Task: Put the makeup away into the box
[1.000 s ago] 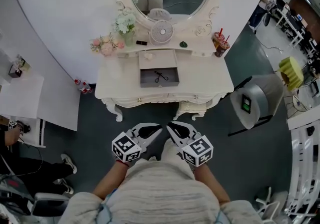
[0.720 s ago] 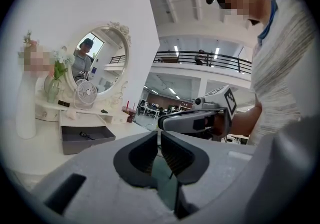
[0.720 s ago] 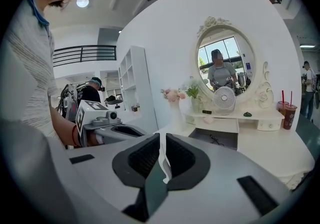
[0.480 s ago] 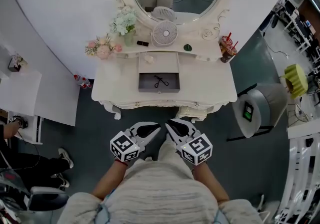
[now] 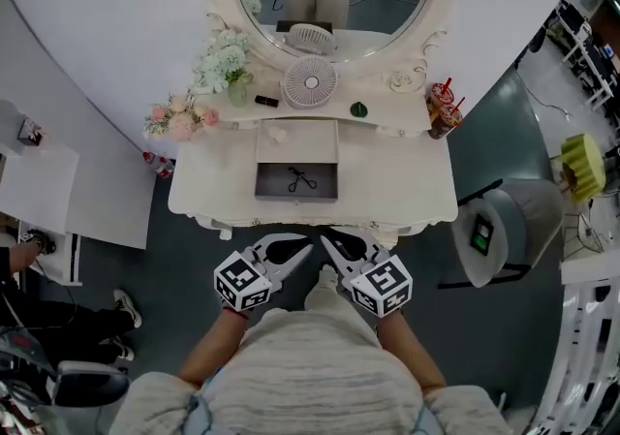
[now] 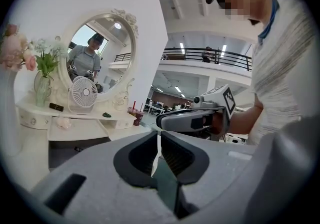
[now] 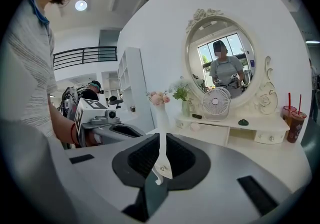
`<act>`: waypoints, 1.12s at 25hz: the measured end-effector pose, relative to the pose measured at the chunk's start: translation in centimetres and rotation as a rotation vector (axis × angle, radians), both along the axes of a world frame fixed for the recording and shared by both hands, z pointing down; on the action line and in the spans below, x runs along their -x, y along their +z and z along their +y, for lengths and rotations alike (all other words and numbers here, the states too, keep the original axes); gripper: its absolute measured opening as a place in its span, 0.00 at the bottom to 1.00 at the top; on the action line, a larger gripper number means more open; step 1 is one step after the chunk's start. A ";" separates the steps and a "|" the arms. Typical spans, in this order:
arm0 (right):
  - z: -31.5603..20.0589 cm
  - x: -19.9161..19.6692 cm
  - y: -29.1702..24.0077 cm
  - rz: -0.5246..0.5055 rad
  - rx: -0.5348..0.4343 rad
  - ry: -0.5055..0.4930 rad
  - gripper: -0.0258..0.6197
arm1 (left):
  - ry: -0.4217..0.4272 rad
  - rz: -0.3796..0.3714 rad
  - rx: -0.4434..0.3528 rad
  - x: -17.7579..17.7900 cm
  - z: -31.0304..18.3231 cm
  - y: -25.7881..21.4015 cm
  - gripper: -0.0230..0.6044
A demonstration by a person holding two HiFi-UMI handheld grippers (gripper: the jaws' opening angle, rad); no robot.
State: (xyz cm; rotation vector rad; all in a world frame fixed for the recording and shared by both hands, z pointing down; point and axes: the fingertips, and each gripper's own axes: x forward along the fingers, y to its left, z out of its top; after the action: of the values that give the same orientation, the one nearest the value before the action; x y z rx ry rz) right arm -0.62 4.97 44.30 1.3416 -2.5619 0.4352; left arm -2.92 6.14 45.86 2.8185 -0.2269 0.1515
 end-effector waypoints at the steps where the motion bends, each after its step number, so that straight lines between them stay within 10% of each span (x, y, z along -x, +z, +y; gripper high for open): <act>1: -0.4 -0.5 0.0 -0.002 0.000 -0.007 0.06 | -0.005 -0.002 -0.001 -0.6 -0.4 -0.1 0.06; 17: -7.4 -7.4 0.4 -0.016 0.000 -0.160 0.06 | -0.111 -0.048 -0.001 -8.4 -6.6 0.8 0.06; 28: -10.9 -8.1 2.8 -0.011 0.050 -0.198 0.06 | -0.166 -0.075 0.033 -7.7 -9.5 2.9 0.06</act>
State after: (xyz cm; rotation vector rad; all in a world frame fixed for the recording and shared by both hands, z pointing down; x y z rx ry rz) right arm 7.45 -5.97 47.06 1.0590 -2.6401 0.4672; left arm 4.83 -3.36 48.79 2.7489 -0.4698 0.2212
